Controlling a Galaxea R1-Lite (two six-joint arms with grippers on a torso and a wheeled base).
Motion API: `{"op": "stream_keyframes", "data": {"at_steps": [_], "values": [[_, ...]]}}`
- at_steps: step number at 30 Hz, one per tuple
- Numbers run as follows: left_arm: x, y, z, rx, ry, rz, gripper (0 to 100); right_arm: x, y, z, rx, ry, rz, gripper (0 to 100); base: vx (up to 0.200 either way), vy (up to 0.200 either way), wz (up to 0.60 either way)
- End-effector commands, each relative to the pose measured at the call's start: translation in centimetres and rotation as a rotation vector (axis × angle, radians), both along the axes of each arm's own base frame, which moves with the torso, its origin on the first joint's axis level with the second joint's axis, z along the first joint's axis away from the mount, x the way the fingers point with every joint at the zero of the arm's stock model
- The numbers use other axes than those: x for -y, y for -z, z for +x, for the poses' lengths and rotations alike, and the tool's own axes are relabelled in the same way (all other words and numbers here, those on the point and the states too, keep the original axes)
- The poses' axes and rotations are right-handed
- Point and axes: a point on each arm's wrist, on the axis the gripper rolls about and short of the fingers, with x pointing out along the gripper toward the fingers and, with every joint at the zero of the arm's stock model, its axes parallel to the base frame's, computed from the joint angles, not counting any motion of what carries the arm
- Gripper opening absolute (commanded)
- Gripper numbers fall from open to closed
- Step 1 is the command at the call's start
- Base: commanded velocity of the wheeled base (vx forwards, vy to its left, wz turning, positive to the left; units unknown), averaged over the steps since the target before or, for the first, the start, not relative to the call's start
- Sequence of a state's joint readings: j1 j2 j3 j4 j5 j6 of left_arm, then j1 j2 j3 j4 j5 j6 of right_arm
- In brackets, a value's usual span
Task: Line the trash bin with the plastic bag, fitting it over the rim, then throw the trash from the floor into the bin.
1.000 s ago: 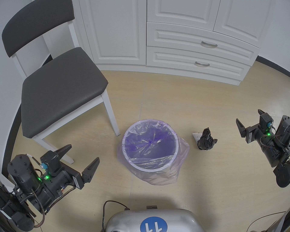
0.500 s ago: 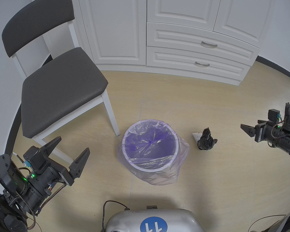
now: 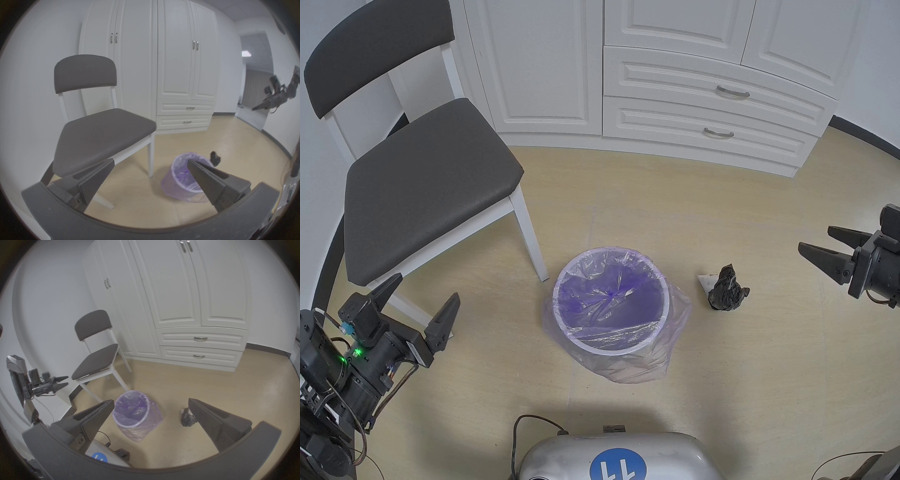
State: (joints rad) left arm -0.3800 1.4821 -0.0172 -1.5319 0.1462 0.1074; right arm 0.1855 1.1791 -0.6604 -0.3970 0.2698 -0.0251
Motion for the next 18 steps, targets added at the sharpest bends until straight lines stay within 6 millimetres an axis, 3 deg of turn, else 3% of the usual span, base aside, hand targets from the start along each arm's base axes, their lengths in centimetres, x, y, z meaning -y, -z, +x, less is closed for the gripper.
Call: {"op": "stream_keyframes", "data": {"at_steps": [1, 2, 7, 8, 9, 11, 18], "values": [[-1.7, 1.9, 1.4, -0.093, -0.119, 0.082, 100, -1.1, 0.5, 1.3, -0.039, 0.019, -0.015, 100, 0.0, 0.0, 0.0], [-1.7, 1.9, 1.4, -0.094, -0.119, 0.079, 100, -1.1, 0.7, 2.0, -0.057, 0.033, -0.021, 100, 0.0, 0.0, 0.0], [-1.6, 1.3, 1.3, -0.065, -0.114, 0.055, 100, -2.1, 5.3, 9.2, -0.253, 0.156, -0.097, 100, 0.0, 0.0, 0.0], [-1.6, 1.3, 1.3, -0.065, -0.114, 0.055, 100, -2.1, 5.3, 9.2, -0.253, 0.156, -0.097, 100, 0.0, 0.0, 0.0], [-1.6, 0.6, 1.1, -0.028, -0.114, 0.041, 100, -1.8, 7.3, 11.6, -0.32, 0.18, -0.116, 100, 0.0, 0.0, 0.0], [-1.6, -0.4, 0.9, 0.022, -0.104, 0.007, 100, -1.7, 9.3, 13.8, -0.364, 0.182, -0.126, 100, 0.0, 0.0, 0.0], [-1.6, -2.2, -0.9, 0.118, -0.065, -0.062, 100, -1.8, 14.0, 17.7, -0.394, 0.19, -0.121, 100, 0.0, 0.0, 0.0]]}}
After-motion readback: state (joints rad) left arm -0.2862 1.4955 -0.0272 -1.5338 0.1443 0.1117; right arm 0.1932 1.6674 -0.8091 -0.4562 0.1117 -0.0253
